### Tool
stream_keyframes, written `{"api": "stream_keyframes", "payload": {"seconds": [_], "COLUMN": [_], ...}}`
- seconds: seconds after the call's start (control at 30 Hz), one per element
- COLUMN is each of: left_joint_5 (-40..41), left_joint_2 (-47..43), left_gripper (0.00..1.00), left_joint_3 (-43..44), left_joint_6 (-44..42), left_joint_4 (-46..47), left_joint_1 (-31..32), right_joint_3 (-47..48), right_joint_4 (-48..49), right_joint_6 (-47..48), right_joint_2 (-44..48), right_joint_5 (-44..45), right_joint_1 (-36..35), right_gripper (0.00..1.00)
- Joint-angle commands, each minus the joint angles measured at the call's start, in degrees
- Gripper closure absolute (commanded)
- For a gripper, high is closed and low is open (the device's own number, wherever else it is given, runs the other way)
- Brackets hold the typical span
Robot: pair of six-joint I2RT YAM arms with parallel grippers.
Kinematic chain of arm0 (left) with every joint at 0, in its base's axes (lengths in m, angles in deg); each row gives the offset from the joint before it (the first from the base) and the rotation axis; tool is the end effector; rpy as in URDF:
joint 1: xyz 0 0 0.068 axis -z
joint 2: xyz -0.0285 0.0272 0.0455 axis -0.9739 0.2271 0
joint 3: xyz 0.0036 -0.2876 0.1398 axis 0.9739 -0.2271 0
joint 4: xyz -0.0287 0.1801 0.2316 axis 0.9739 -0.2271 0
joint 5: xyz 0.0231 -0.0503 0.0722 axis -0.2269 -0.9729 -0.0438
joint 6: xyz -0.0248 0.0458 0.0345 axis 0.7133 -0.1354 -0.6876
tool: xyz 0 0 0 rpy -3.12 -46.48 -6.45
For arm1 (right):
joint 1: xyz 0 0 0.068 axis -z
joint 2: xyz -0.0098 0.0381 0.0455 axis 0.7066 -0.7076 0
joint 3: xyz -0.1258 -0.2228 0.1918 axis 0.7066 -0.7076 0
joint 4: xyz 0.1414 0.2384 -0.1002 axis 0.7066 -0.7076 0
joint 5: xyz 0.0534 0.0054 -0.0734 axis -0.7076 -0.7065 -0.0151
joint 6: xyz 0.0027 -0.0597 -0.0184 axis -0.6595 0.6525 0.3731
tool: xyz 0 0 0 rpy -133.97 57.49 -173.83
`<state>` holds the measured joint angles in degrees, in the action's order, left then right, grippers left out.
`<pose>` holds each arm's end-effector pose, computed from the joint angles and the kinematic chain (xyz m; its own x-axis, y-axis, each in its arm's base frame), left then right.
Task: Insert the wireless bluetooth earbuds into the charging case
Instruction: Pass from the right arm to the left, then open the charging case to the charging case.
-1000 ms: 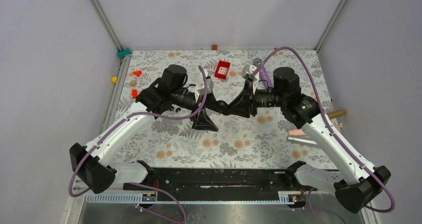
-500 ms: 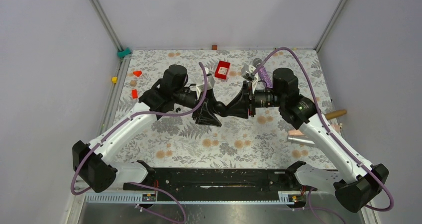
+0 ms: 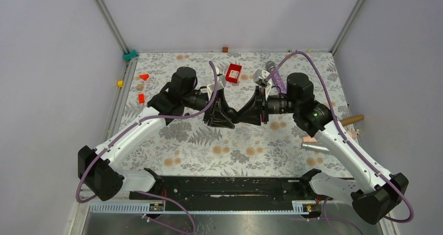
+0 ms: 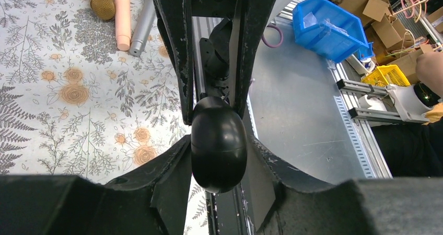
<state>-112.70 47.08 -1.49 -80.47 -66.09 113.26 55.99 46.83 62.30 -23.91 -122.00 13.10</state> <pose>0.2190 -0.2154 0.4048 -0.3532 0.2329 -0.9061 0.9038 -0.1653 -0.3948 0.1951 0.1665 0.4283 -0.1874 -0.0906 -0.9781 -0.9801 0.0841 0.1799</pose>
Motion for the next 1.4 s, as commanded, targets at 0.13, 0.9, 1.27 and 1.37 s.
{"api": "stream_keyframes", "payload": {"seconds": [0.13,0.9,1.27,1.37], "left_joint_5": [-2.0,-1.7,-1.9,-2.0], "left_joint_2": [-0.3,-1.0,-0.9,-0.9], "left_gripper": [0.62,1.00,1.00,1.00], "left_joint_3": [-0.1,-1.0,-1.0,-0.9], "left_joint_6": [2.6,1.9,1.9,1.9], "left_joint_4": [5.9,6.0,6.0,6.0], "left_joint_1": [0.2,0.1,0.2,0.2], "right_joint_3": [-0.4,0.2,0.6,0.9], "right_joint_4": [0.6,-0.8,-1.7,-1.9], "right_joint_6": [1.8,4.9,6.1,6.3], "right_joint_2": [0.9,2.6,3.6,3.9], "right_joint_5": [1.3,4.7,7.7,8.2], "right_joint_1": [0.3,1.4,2.2,2.4], "right_gripper": [0.85,0.56,0.50,0.46]}}
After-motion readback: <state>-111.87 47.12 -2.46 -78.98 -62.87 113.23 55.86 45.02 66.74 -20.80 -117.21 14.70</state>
